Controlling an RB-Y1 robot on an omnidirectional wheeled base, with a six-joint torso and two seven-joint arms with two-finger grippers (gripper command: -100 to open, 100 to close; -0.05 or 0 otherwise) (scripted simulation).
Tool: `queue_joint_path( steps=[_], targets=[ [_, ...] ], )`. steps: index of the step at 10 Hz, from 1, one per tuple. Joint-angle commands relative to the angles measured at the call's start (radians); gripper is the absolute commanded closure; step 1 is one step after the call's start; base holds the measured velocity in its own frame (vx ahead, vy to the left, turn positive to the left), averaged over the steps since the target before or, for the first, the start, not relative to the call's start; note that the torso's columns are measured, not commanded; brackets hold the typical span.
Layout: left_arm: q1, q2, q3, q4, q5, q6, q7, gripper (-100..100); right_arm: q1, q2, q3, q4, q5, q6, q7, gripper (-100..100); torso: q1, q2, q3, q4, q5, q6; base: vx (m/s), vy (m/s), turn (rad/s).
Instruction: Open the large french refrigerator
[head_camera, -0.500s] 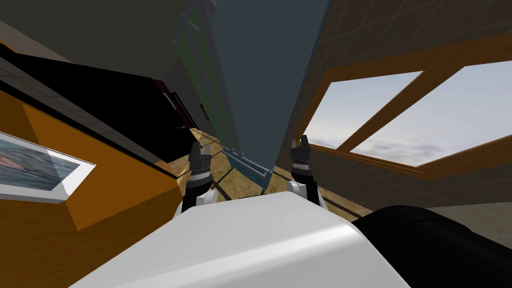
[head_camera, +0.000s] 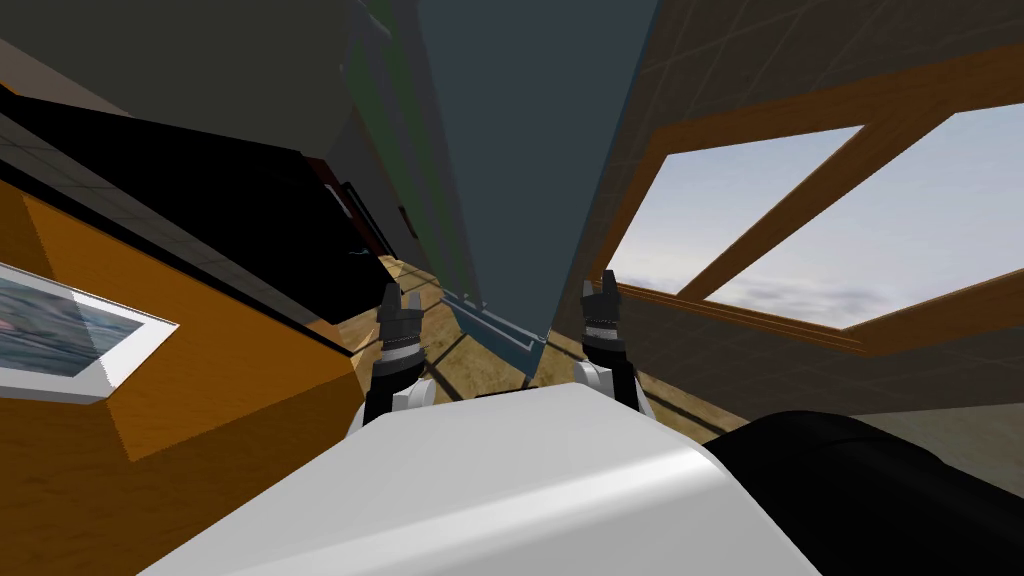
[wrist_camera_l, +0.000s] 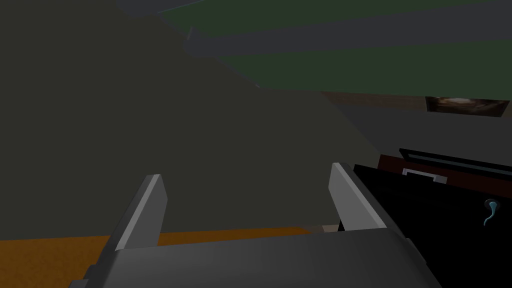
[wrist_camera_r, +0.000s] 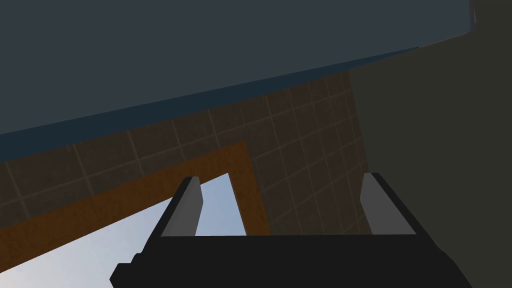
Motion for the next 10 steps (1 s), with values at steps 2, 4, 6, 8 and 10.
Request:
queue_joint_path(
  steps=[2, 4, 6, 8, 10],
  targets=[
    [0.000, 0.000, 0.000, 0.000, 0.000, 0.000, 0.000, 0, 0.000, 0.000, 0.000, 0.000, 0.000, 0.000, 0.000, 0, 0.000, 0.148, -0.295, 0.148, 0.000, 0.000, 0.000, 0.000, 0.000],
    [0.000, 0.000, 0.000, 0.000, 0.000, 0.000, 0.000, 0, 0.000, 0.000, 0.000, 0.000, 0.000, 0.000, 0.000, 0, 0.000, 0.296, -0.590, 0.295, 0.000, 0.000, 0.000, 0.000, 0.000],
    [-0.007, 0.051, 0.000, 0.042, 0.003, -0.017, 0.001, -100, 0.000, 0.000, 0.000, 0.000, 0.000, 0.000, 0.000, 0, -0.001, 0.403, -0.807, 0.402, 0.000, 0.000, 0.012, -0.034, 0.009],
    [-0.014, 0.087, -0.001, 0.086, 0.007, -0.036, 0.002, -100, 0.000, 0.000, 0.000, 0.000, 0.000, 0.000, 0.000, 0, -0.001, 0.415, -0.831, 0.415, 0.000, 0.000, 0.007, -0.052, 0.009],
    [-0.023, 0.122, -0.001, 0.144, 0.011, -0.059, 0.004, -100, 0.000, 0.000, 0.000, 0.000, 0.000, 0.000, 0.000, 0, 0.000, 0.416, -0.832, 0.416, 0.000, 0.000, 0.012, -0.063, 0.014]
  ],
)
